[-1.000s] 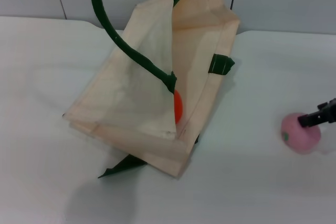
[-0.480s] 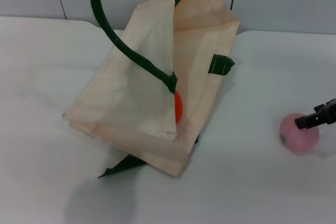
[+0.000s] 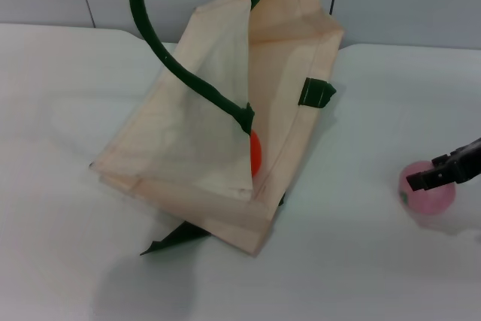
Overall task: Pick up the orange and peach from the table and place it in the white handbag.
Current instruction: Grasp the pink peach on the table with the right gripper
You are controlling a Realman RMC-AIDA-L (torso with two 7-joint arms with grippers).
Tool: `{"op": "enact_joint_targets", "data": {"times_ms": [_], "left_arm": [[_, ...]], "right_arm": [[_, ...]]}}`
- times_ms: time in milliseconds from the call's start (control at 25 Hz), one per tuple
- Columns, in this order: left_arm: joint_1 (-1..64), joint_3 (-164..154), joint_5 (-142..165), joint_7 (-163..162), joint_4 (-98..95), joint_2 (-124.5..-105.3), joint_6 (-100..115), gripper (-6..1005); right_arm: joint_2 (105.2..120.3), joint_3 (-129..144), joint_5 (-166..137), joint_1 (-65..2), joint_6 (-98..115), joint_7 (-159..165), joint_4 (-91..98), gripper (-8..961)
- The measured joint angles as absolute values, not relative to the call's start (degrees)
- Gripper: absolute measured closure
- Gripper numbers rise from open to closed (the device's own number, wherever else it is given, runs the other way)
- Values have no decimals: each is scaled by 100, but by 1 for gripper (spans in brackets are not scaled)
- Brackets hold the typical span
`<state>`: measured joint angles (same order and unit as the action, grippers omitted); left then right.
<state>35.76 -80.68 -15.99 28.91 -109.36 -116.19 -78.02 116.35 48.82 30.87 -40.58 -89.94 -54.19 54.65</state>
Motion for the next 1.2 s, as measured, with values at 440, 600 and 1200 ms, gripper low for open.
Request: {"op": "enact_joint_targets", "data": {"times_ms": [440,600,1200], "left_arm": [[3574,-8068,-1599,2891,-10902,-11619,-7796,879],[3572,-8068,-1599,2896,-10889,-11619,-7795,879],[3590,-8068,-1600,2900,-10817,-11619,-7796,879]], "right_arm": [[11611,4859,3046,-4038,-8966,-5410,5661,221],[11621,4883,3016,-4033,-8981,-5412,5692,221],[11621,5013,2837,-4087,-8815,-5450,5309,221]]}}
